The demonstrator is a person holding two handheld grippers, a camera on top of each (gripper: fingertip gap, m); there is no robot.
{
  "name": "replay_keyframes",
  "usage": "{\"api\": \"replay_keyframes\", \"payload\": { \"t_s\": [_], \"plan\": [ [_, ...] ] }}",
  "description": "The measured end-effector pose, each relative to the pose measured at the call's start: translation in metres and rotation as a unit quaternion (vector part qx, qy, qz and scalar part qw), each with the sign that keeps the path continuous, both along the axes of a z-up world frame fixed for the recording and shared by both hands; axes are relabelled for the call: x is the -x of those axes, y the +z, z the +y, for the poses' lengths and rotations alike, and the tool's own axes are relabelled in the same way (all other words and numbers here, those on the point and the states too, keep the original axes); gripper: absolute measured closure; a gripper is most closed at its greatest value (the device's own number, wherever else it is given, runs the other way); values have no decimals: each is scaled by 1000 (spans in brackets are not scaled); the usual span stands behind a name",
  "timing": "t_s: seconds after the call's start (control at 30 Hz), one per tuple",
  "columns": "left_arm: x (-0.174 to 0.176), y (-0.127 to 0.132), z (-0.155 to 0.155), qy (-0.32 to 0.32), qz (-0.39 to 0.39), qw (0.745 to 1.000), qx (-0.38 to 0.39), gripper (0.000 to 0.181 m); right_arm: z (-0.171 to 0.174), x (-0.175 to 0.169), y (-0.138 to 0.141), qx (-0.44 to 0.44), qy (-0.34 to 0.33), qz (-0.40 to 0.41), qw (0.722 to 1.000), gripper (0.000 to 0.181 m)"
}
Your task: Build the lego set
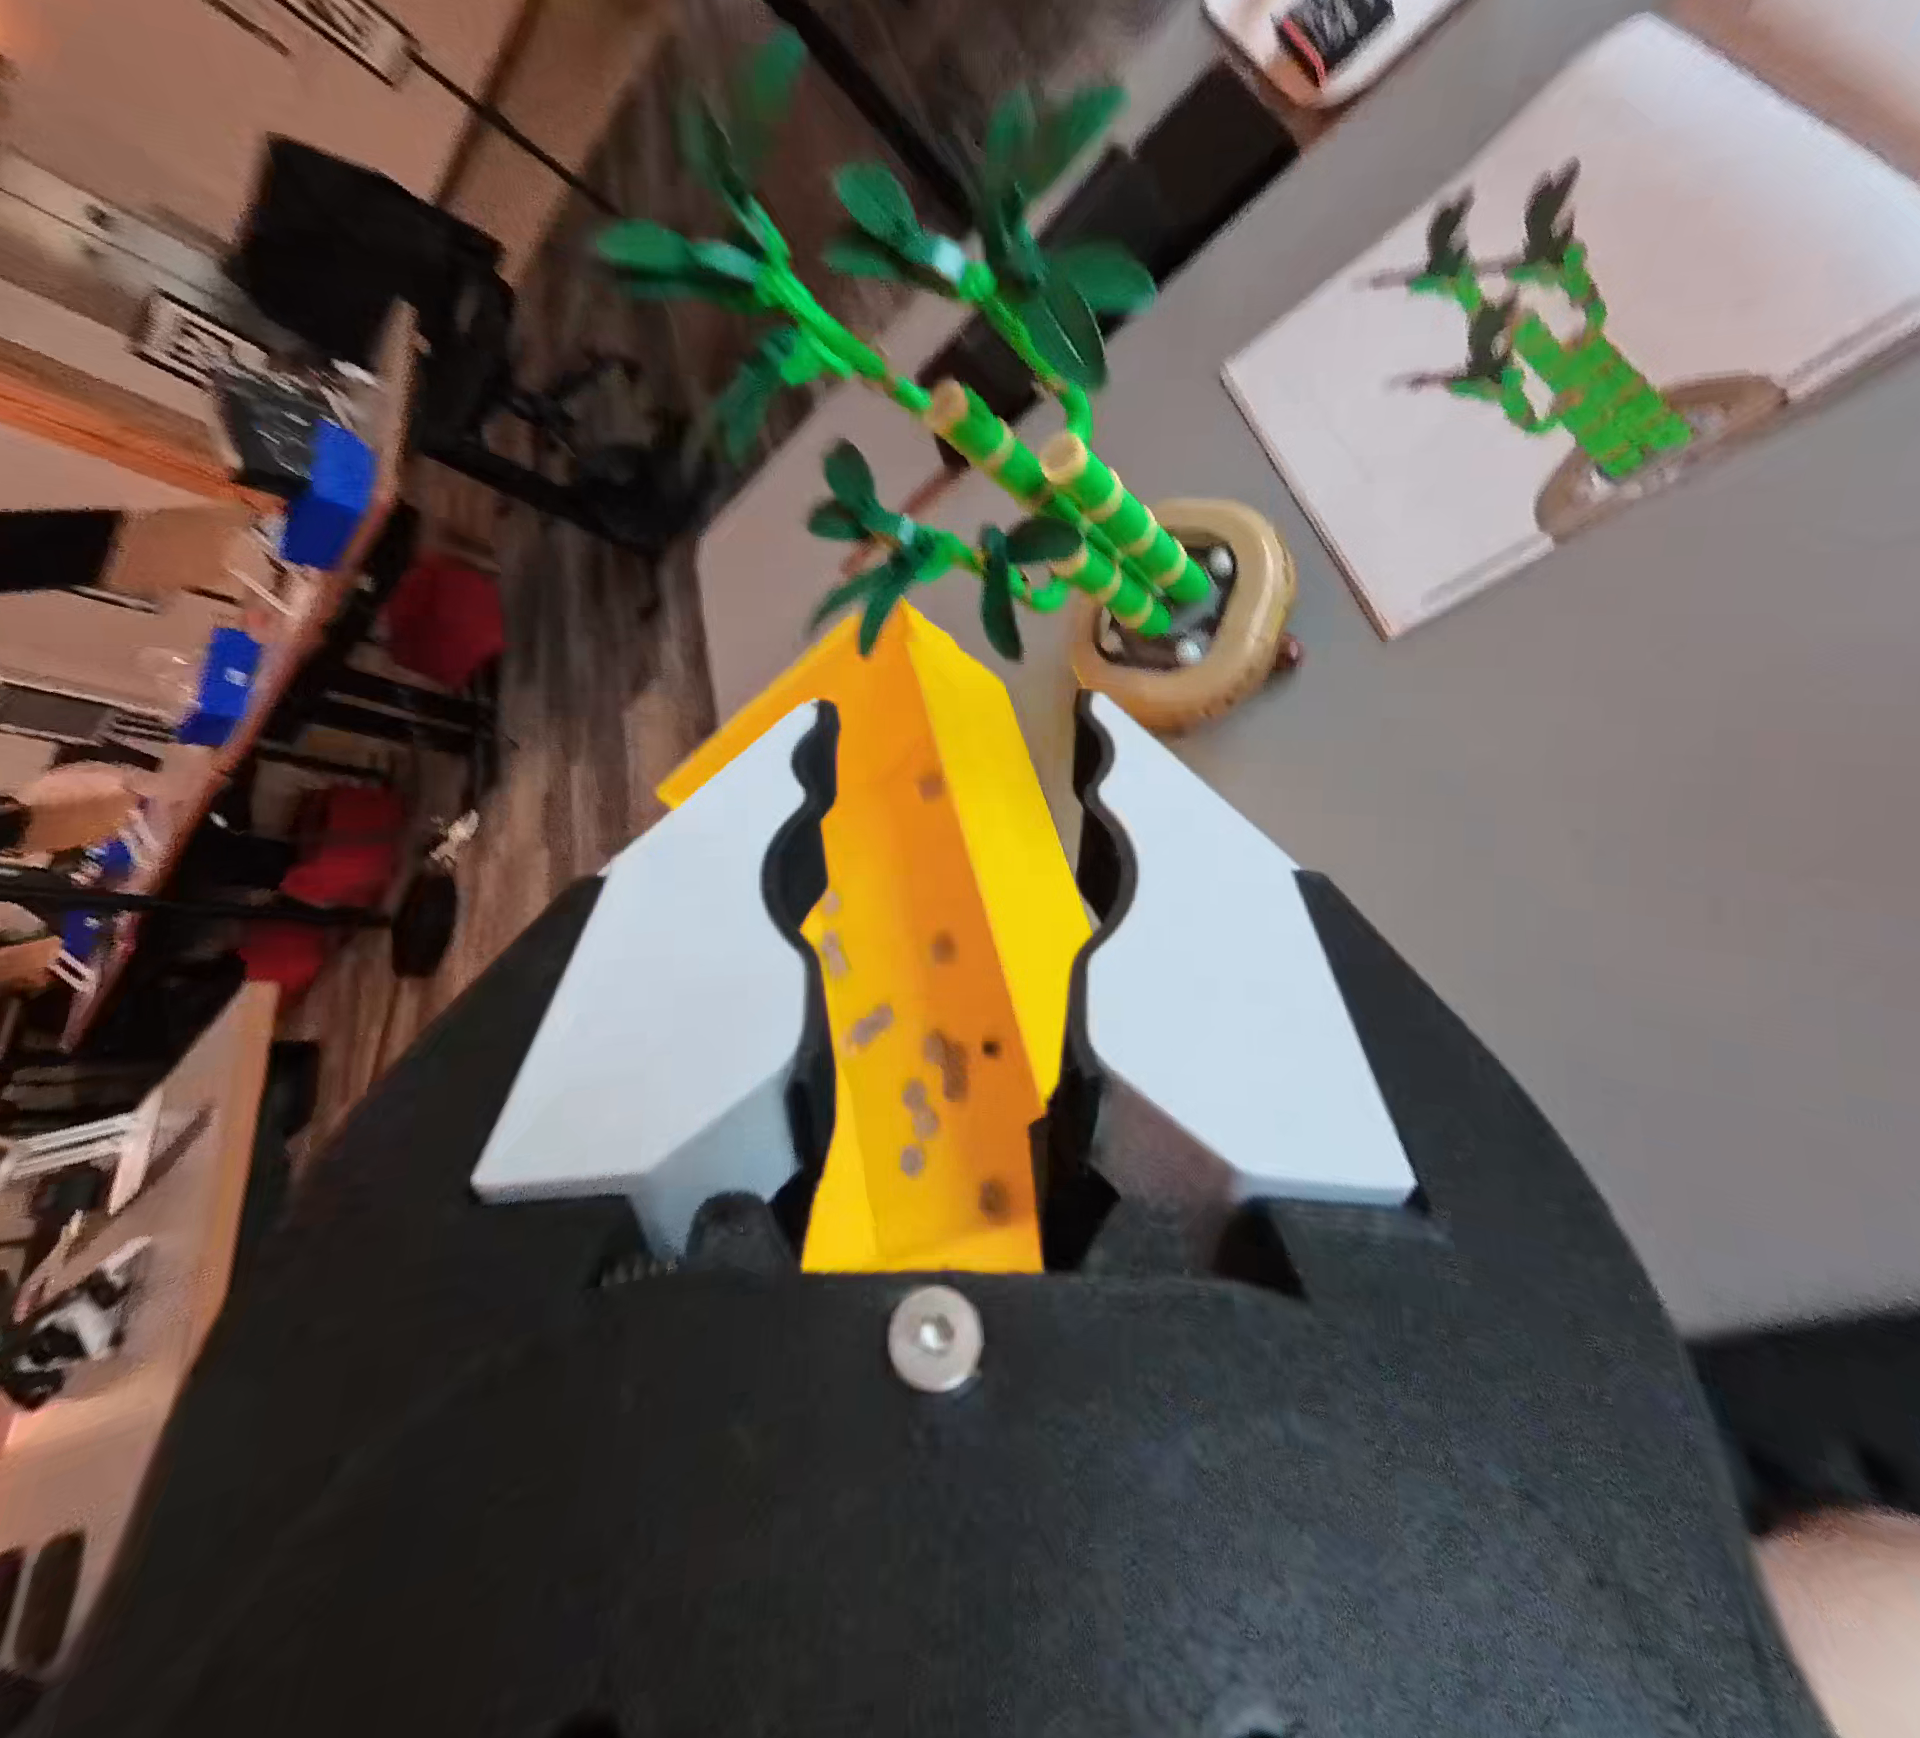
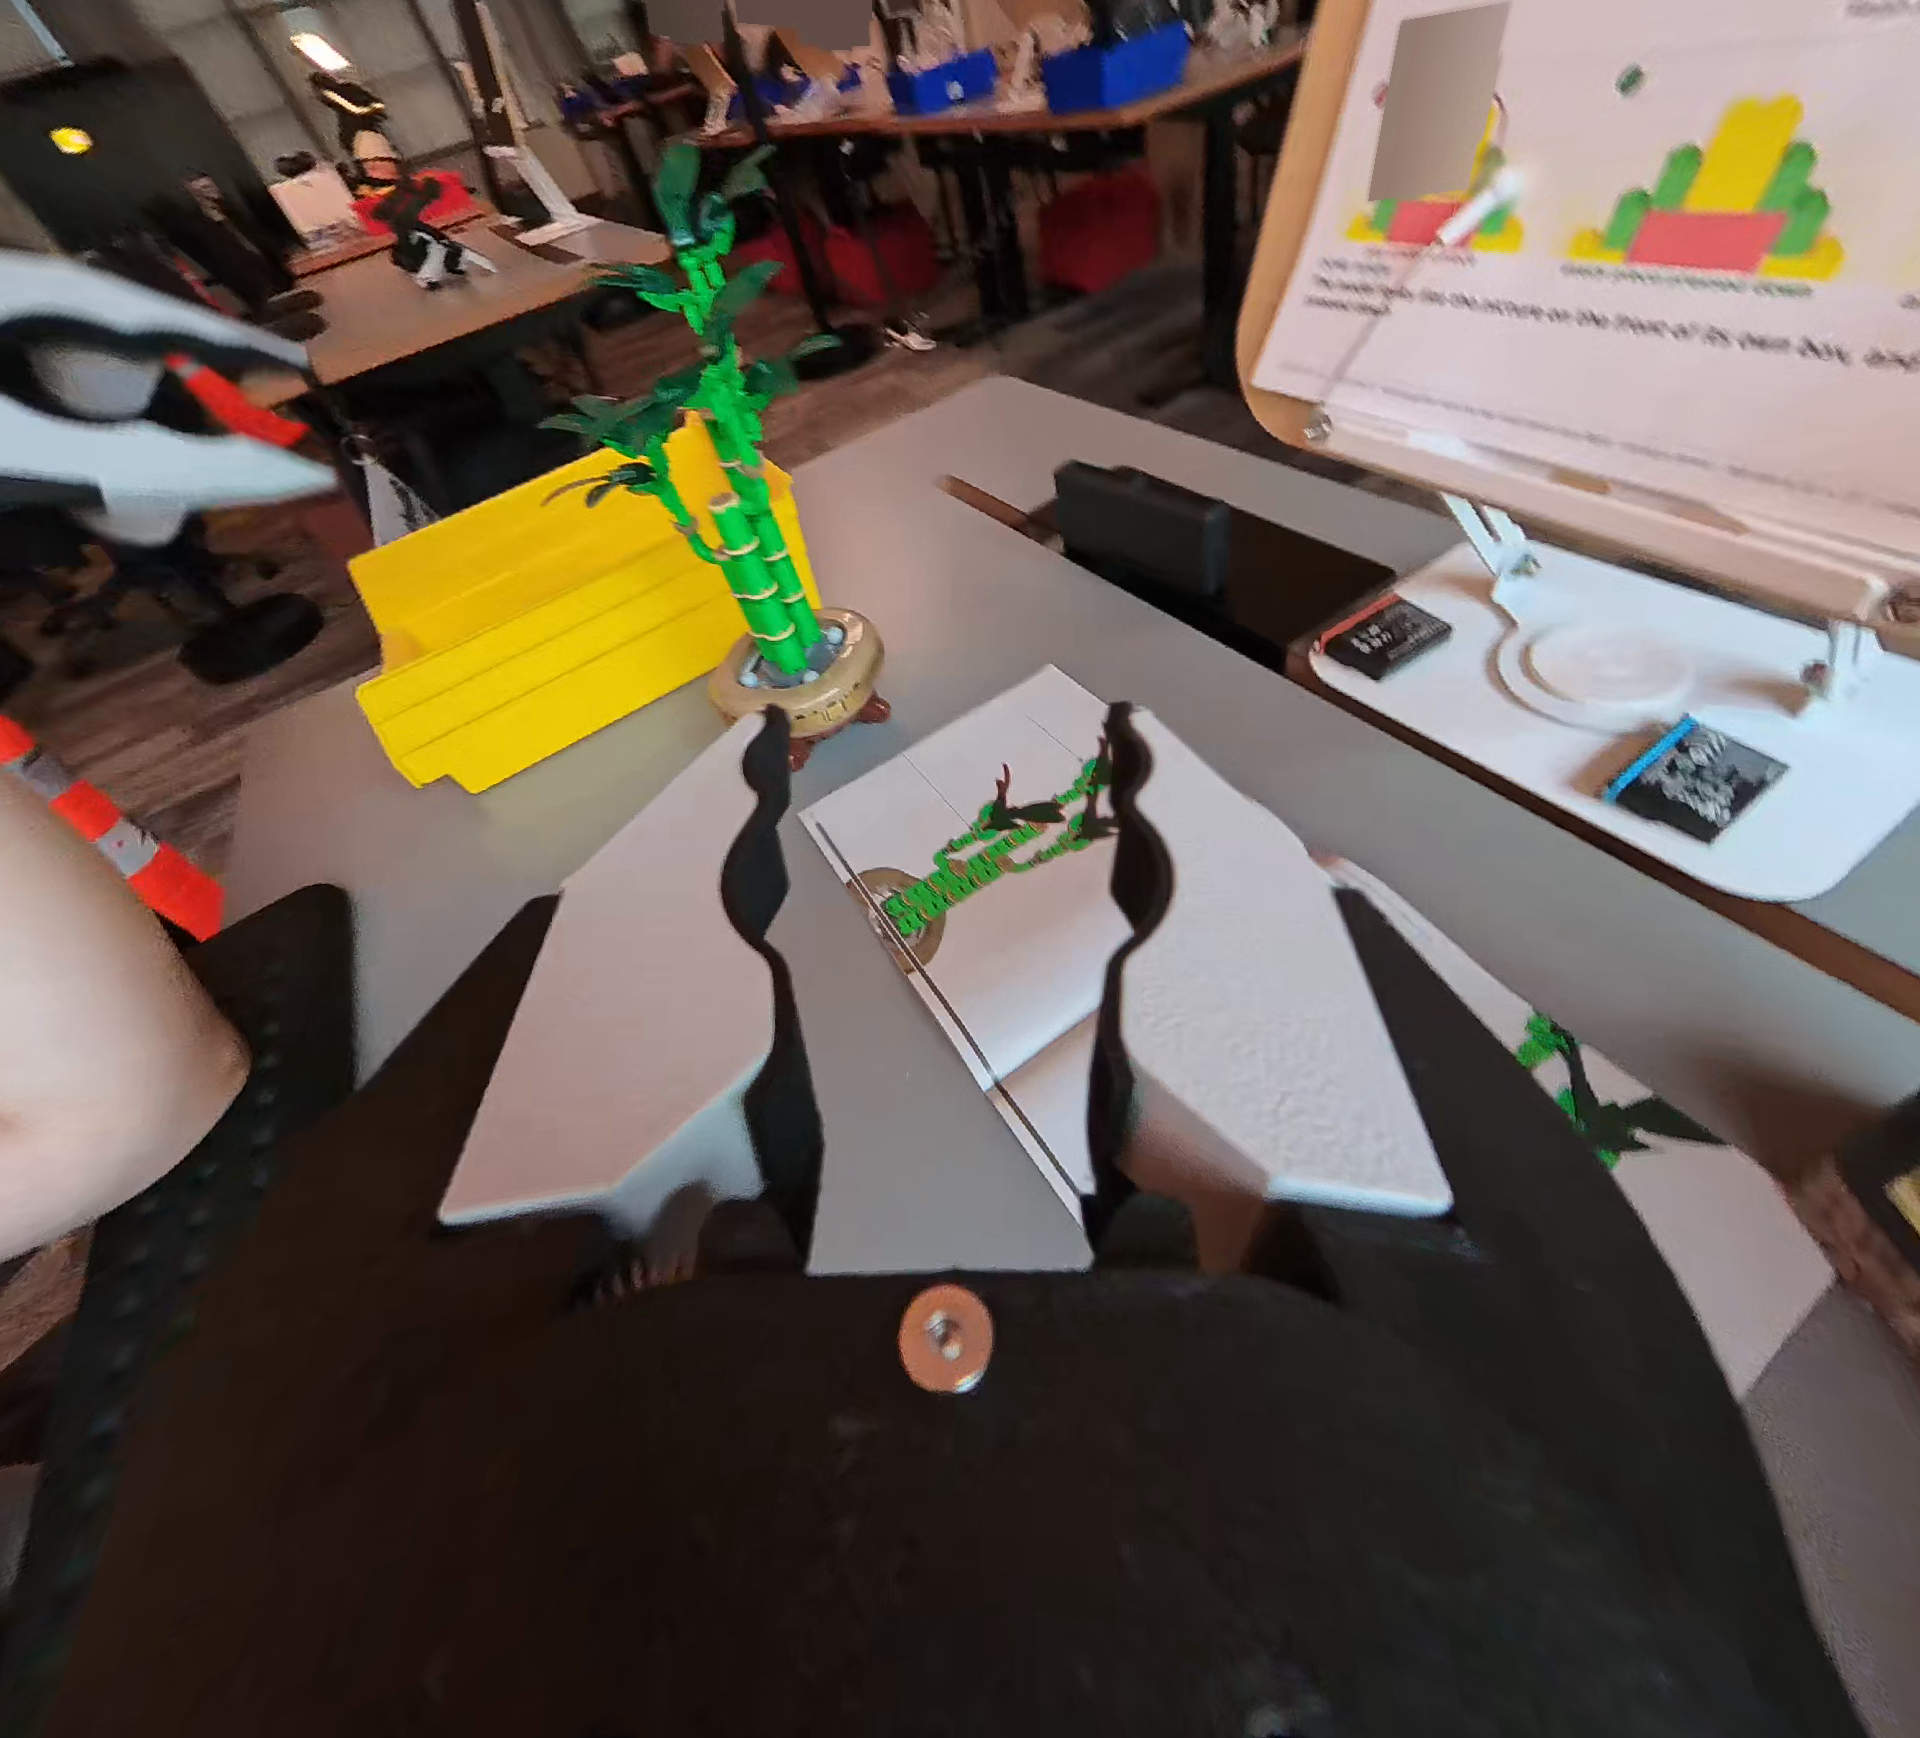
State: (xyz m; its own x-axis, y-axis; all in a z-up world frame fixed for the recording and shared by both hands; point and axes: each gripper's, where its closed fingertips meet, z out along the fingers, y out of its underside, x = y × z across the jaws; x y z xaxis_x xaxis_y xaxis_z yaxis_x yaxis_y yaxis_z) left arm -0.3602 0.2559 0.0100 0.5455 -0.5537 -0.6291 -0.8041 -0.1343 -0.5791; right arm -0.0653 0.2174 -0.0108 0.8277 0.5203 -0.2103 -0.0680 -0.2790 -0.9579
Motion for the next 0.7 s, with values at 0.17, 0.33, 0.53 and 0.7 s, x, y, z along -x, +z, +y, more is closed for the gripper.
{"api": "replay_keyframes", "payload": {
  "t_s": [0.17,0.33,0.53,0.7],
  "plan": [
    [-15,114,-24,-52,-206,957,-198,137,-3,11,12,-59,1,-56,997,134],
    [7,179,-72,-135,-404,865,-266,146,-8,11,30,-104,-16,-62,992,141],
    [29,191,-82,-140,-460,829,-284,159,-19,11,49,-125,12,10,992,173],
    [23,175,-63,-124,-457,850,-230,156,-22,9,52,-131,10,6,991,174]
  ]
}}
